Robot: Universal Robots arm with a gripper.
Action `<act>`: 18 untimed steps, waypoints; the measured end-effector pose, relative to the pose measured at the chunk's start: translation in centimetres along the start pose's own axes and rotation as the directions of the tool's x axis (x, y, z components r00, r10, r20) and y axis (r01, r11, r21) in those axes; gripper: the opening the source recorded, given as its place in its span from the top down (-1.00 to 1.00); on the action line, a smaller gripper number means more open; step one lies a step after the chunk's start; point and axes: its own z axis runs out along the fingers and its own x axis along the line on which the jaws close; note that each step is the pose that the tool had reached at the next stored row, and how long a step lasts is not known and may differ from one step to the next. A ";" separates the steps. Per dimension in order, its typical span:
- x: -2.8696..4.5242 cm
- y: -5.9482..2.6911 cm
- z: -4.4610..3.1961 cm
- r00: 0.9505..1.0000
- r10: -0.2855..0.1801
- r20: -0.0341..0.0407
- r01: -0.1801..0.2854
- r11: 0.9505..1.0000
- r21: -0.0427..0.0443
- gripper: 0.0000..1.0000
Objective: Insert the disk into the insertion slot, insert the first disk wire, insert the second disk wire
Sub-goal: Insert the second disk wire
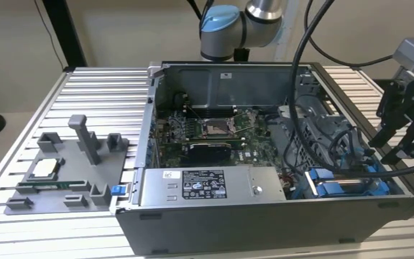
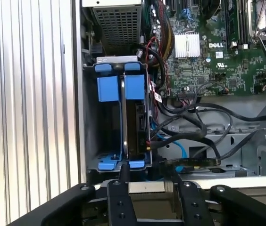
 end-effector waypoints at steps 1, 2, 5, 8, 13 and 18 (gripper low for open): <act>-0.01 -0.10 0.01 1.000 0.000 -0.001 0.000 1.000 -0.012 -1.00; -0.02 -0.21 0.04 1.000 0.000 -0.001 0.000 1.000 -0.018 -1.00; -0.12 -0.63 0.17 1.000 0.000 -0.002 0.000 1.000 -0.026 -1.00; -0.34 -0.89 0.35 1.000 0.000 -0.003 0.000 0.999 -0.039 -1.00; -0.82 -1.12 0.51 1.000 0.000 -0.006 -0.001 0.997 -0.075 -1.00; -0.86 -1.35 0.70 1.000 0.001 -0.007 -0.001 0.996 -0.091 -1.00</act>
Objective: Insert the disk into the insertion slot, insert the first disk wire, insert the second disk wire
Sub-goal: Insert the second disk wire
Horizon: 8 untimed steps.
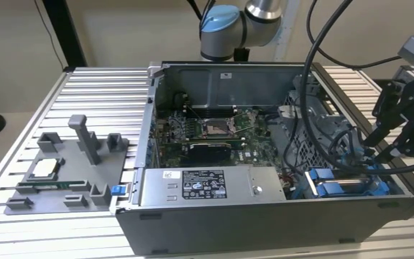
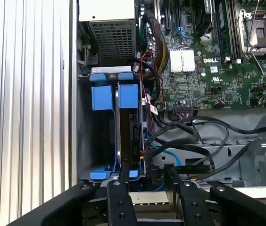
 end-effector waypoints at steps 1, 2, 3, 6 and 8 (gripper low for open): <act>0.00 -0.01 0.01 1.000 0.000 0.000 0.000 1.000 0.000 -1.00; 0.00 -0.02 0.02 1.000 0.000 0.000 0.000 1.000 0.000 -1.00; 0.00 -0.04 0.04 1.000 0.000 0.000 0.000 1.000 0.000 -1.00; -0.01 -0.10 0.14 1.000 0.000 0.000 0.000 1.000 0.000 -1.00; -0.10 -0.10 0.18 1.000 0.000 0.001 0.000 1.000 0.000 -1.00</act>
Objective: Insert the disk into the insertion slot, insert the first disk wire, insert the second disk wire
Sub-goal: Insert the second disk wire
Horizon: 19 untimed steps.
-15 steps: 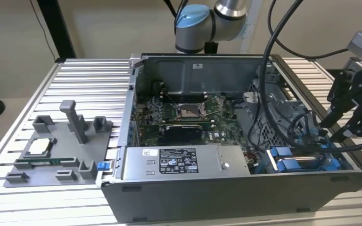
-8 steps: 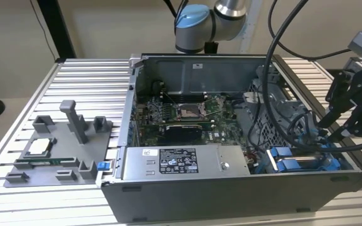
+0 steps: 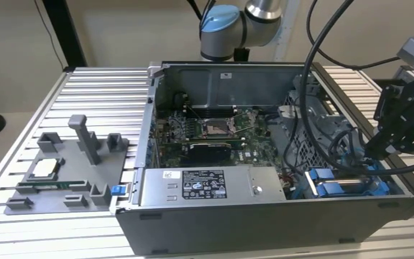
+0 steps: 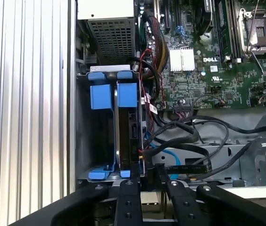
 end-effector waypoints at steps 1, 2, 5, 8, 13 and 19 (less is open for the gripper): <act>0.00 0.00 0.01 1.000 0.000 0.000 0.000 1.000 0.000 -1.00; -0.01 0.00 0.01 1.000 0.000 0.000 0.000 1.000 0.000 -1.00; -0.02 0.00 0.01 1.000 0.000 0.000 0.000 1.000 0.000 -1.00; -0.03 0.00 0.01 1.000 0.000 0.002 0.000 1.000 0.000 -1.00; -0.03 0.00 0.02 1.000 -0.001 0.004 0.001 1.000 0.000 1.00; -0.05 0.00 0.03 1.000 -0.001 0.005 0.001 1.000 0.000 1.00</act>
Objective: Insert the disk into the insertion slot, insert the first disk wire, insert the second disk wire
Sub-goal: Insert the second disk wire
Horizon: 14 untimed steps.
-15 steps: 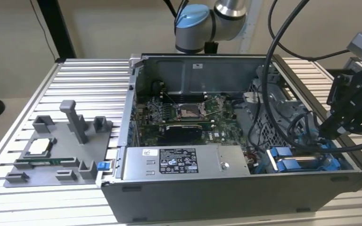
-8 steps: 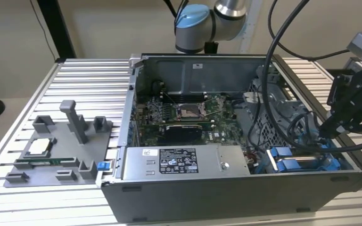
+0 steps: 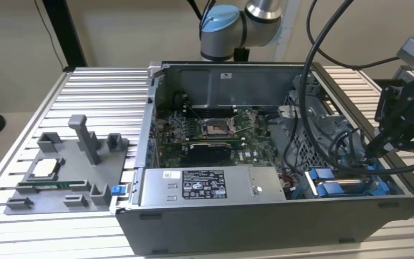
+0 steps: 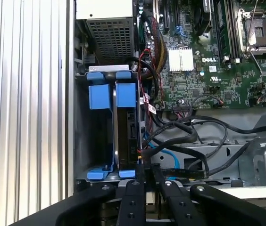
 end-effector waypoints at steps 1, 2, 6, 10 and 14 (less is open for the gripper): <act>-0.01 0.00 -0.01 1.000 0.000 0.000 0.000 1.000 0.000 1.00; -0.01 0.00 -0.01 1.000 0.000 0.000 0.000 1.000 0.000 1.00; -0.01 0.06 -0.03 1.000 0.000 0.000 0.000 1.000 0.000 1.00; 0.06 1.10 -0.56 1.000 0.000 0.000 0.000 1.000 0.000 1.00; 0.15 2.40 -1.22 1.000 0.000 0.000 0.000 1.000 0.000 1.00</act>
